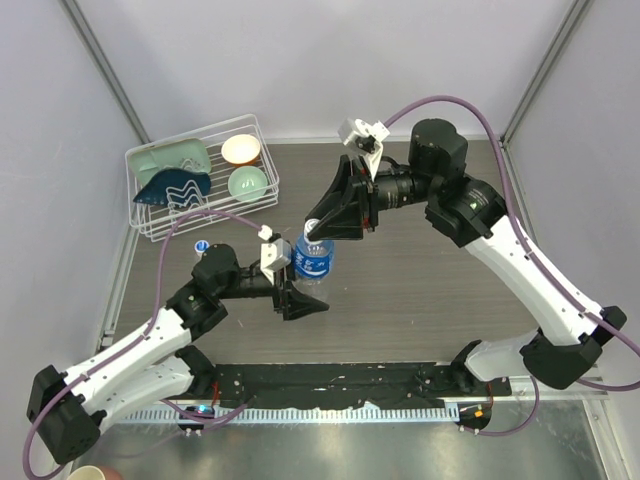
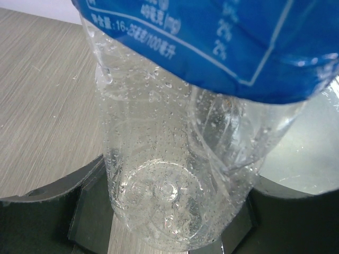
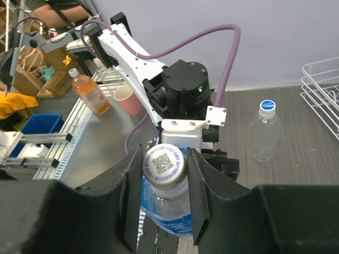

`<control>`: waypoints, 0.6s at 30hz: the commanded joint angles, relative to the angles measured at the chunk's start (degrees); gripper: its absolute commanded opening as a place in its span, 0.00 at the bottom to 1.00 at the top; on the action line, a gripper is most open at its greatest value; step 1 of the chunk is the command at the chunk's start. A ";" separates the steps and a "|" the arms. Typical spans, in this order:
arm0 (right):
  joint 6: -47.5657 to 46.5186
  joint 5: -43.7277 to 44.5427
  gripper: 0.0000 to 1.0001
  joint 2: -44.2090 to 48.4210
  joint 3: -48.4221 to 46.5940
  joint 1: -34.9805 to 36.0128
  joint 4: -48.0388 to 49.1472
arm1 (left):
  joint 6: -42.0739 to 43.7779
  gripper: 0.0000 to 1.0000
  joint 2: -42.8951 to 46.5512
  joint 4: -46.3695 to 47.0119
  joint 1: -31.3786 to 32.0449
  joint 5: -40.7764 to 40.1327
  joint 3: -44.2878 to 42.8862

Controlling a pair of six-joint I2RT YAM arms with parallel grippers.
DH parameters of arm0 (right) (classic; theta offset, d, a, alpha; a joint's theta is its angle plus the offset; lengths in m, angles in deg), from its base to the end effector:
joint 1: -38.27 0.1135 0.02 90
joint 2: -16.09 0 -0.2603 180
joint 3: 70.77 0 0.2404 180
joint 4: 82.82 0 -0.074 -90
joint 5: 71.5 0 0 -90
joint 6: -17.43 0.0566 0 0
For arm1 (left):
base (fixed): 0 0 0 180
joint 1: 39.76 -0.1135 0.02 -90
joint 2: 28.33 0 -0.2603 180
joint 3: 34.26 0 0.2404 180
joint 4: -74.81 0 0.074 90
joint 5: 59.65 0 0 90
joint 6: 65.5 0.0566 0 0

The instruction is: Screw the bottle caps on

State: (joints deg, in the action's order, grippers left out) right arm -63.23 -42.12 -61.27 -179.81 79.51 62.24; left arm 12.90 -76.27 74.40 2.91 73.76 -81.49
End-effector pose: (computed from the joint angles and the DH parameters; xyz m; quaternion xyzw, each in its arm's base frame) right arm 0.1699 0.2146 0.4880 -0.5057 0.5082 0.5850 0.3793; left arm 0.1215 -0.1649 0.3015 0.4271 0.5698 -0.5317 0.4585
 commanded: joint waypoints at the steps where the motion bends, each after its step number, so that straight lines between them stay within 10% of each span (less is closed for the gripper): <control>1: -3.10 6.56 0.20 0.55 -0.07 1.91 -11.41 | -0.53 0.00 1.01 8.19 -1.45 -4.30 -2.82; 18: 4.01 56.21 0.01 0.46 0.90 20.63 -20.37 | 2.89 0.00 3.03 11.53 -4.00 -16.61 0.25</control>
State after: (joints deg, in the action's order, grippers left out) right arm -63.69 0.82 -58.52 -180.56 94.85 56.80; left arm 16.07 -75.27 75.49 0.05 65.31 -80.18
